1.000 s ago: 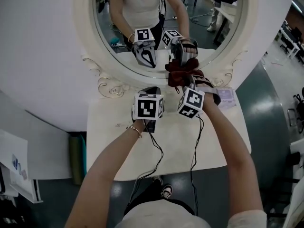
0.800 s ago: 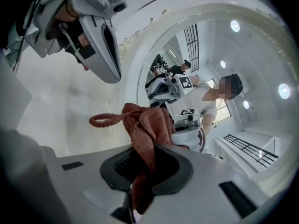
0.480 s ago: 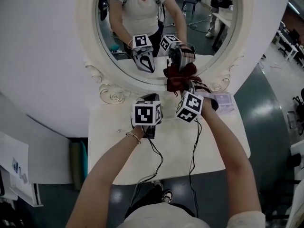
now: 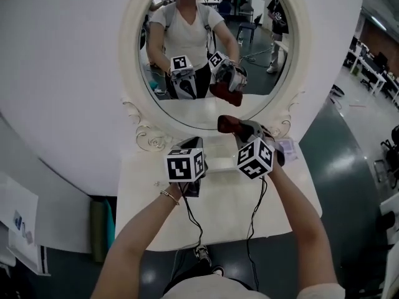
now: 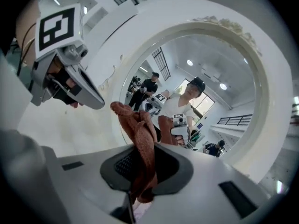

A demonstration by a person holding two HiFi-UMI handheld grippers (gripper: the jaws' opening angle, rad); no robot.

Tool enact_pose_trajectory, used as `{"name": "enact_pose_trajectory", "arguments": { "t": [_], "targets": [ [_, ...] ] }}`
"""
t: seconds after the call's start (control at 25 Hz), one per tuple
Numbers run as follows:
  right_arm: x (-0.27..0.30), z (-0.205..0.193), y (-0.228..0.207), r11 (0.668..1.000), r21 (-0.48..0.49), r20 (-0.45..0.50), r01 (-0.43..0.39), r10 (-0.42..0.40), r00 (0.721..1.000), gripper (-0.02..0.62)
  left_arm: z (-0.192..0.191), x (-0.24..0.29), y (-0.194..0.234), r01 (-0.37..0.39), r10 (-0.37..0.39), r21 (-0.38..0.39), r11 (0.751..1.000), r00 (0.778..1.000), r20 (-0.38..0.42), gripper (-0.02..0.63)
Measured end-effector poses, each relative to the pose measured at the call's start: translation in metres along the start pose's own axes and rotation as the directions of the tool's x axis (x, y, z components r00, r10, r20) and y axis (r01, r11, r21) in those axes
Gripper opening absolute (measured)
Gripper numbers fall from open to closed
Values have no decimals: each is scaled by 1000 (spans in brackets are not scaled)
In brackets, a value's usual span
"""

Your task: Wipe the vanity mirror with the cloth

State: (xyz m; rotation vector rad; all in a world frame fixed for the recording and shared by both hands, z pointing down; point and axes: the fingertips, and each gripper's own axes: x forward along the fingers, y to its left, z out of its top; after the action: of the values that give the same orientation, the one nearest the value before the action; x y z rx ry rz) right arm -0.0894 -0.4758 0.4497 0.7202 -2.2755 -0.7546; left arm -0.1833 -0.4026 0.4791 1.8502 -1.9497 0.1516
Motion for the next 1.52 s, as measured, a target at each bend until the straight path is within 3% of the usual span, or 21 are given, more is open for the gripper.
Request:
{"name": "enact_pose_trajectory", "arguments": {
  "t": [0.12, 0.2, 0.36, 0.52, 0.64, 0.84, 1.12, 1.4, 1.52],
  "targets": [
    [-27, 6, -6, 989, 150, 55, 3, -11, 998, 60, 8, -23, -10, -2, 1, 38, 999, 999, 43, 11],
    [-46, 6, -9, 964, 268, 94, 1, -27, 995, 60, 13, -39, -16, -10, 5, 67, 998, 997, 77, 11],
    [-84, 2, -12, 877, 480, 180, -11, -86, 980, 60, 16, -71, -30, -13, 1, 84, 996, 990, 138, 11],
    [-124, -8, 6, 806, 590, 226, -52, -104, 969, 60, -4, -101, -48, 2, -14, 82, 997, 989, 146, 11],
    [-144, -22, 22, 763, 642, 232, -70, -106, 967, 60, -22, -119, -57, 1, -12, 72, 997, 988, 153, 11],
    [-168, -48, 53, 719, 692, 205, -66, -107, 973, 60, -71, -142, -64, -29, 27, 16, 999, 990, 141, 11],
    [-199, -72, 81, 670, 742, 163, -30, -138, 977, 60, -146, -158, -79, -49, 49, 1, 999, 998, 44, 11],
    [-228, -76, 98, 567, 823, 140, -7, -190, 972, 60, -130, -192, -67, -70, 85, -132, 989, 991, 108, 11],
    [-238, -71, 111, 535, 845, 129, 1, -205, 970, 60, -115, -212, -64, -67, 82, -98, 993, 985, 152, 11]
  ]
}}
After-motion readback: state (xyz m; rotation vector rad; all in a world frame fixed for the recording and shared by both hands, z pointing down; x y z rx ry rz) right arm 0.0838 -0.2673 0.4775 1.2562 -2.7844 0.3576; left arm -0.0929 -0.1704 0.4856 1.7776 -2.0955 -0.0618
